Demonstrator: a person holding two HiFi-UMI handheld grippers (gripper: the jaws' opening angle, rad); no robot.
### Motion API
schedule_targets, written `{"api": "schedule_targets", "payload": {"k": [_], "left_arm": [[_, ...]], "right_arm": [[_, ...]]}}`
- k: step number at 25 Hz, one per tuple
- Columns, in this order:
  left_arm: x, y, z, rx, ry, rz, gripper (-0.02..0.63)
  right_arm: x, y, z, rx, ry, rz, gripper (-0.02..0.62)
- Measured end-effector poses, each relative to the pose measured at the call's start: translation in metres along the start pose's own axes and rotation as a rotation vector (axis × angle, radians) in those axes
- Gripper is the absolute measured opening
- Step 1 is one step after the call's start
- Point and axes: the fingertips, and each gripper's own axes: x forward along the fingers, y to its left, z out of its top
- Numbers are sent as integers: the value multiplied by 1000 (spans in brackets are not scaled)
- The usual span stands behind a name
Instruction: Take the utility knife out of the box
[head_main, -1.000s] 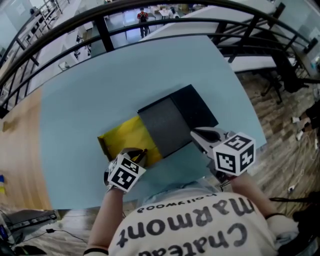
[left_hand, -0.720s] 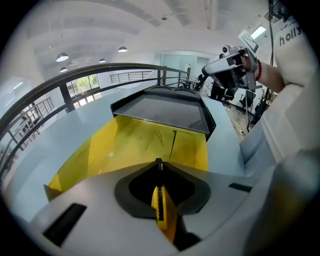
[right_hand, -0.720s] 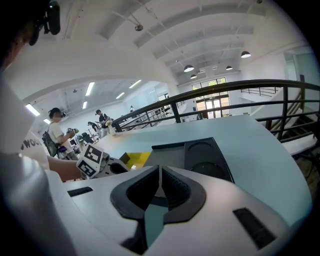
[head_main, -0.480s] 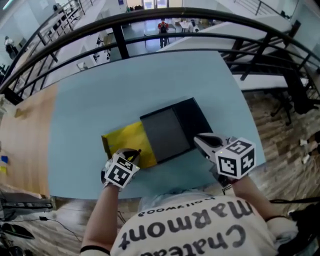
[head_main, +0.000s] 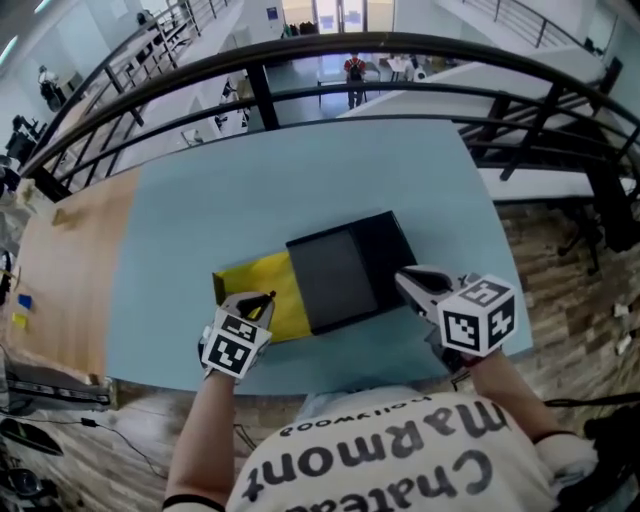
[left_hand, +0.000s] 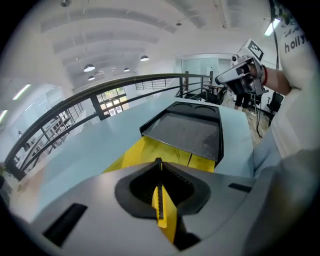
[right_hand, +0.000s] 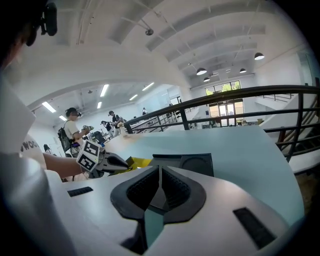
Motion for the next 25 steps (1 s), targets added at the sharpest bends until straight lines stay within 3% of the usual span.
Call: {"api": "schedule_targets", "payload": {"k": [7, 18, 25], "left_arm": [[-25, -23, 34, -65, -111, 76, 27], [-90, -60, 63, -278, -387, 228, 26], [-117, -107, 66, -411, -508, 253, 26]], "right_arm": [[-9, -6, -7, -22, -2, 70, 43], [-41, 2, -32, -67, 22, 142, 43], [-76, 0, -57, -84, 43, 168, 43]]}}
